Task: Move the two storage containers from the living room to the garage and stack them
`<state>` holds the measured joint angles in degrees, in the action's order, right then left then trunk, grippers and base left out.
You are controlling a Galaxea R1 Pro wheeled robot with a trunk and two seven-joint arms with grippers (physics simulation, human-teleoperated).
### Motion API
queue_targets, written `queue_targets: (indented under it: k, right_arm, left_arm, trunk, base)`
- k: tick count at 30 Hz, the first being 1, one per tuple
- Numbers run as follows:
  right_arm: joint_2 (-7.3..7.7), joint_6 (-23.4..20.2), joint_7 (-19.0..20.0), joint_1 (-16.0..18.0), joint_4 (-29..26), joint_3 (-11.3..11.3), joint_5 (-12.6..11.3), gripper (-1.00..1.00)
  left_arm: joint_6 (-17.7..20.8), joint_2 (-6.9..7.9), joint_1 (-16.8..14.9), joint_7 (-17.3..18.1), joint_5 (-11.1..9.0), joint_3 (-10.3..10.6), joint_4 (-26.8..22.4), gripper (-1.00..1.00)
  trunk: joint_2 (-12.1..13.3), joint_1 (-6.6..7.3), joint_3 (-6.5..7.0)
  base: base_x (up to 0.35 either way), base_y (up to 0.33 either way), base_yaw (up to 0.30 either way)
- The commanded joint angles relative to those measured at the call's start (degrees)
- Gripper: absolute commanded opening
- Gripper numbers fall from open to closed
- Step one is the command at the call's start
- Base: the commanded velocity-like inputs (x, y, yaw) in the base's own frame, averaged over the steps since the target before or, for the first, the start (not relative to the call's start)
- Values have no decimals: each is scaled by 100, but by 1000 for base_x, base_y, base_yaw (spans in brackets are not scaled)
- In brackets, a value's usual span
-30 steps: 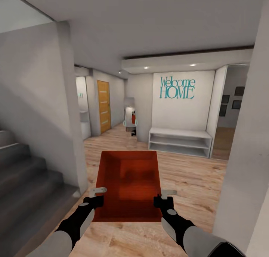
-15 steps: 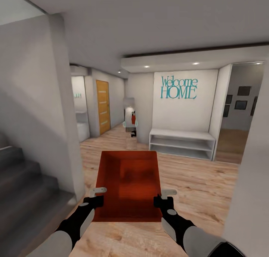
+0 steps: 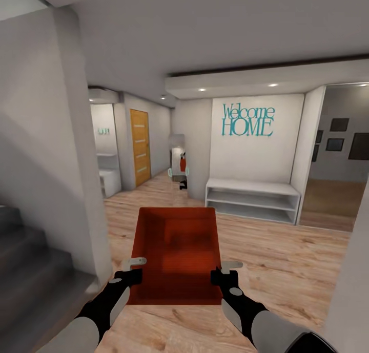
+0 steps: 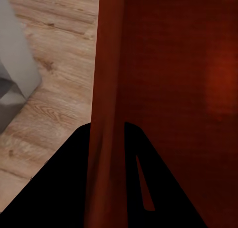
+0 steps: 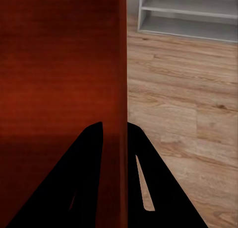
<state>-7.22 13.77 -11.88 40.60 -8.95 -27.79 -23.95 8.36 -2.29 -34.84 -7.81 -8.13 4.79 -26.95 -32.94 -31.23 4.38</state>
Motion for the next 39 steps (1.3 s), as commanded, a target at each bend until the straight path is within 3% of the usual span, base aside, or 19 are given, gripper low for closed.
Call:
queue_targets:
  k: [1, 39]
  right_arm:
    - [172, 21, 1, 0, 386, 37, -75, -100]
    - [169, 21, 1, 0, 386, 37, -68, -100]
  left_arm:
    - [34, 109, -5, -81, 13, -118, -29, -100]
    - [35, 106, -5, -81, 13, -118, -29, -100]
  trunk:
    - [-2, -5, -1]
    - [-2, -5, -1]
  base:
    - [322, 0, 0]
    - [322, 0, 0]
